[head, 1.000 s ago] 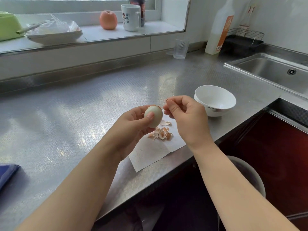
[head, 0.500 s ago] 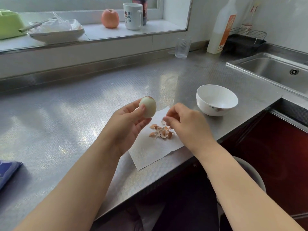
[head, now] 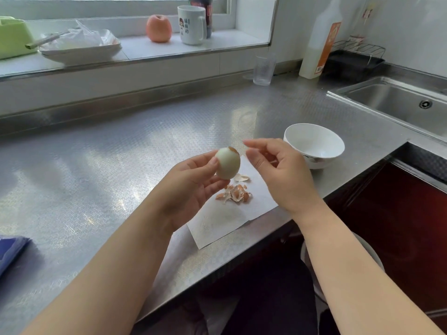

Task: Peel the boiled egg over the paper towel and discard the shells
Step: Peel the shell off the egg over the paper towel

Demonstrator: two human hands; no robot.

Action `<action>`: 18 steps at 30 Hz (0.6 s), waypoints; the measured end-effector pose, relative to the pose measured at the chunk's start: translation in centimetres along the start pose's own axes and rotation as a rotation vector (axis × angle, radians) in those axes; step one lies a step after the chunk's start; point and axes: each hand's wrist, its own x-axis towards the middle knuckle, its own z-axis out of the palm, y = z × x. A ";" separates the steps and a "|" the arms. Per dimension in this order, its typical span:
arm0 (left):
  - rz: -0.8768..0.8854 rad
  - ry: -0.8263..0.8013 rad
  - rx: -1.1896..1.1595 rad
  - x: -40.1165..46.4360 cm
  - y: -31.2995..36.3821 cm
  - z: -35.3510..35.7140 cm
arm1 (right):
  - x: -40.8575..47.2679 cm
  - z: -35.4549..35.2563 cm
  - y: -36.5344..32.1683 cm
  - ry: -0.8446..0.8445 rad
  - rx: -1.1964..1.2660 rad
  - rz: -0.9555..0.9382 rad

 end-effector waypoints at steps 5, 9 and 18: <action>0.033 -0.079 0.102 0.0 -0.3 0.2 | 0.1 -0.1 -0.9 -0.102 -0.004 -0.019; 0.077 -0.034 0.142 0.1 -0.4 0.1 | 0.0 -0.2 -1.0 -0.095 -0.118 -0.082; 0.142 0.062 0.240 -0.1 -0.6 0.6 | -0.4 0.5 -1.3 0.016 -0.187 -0.112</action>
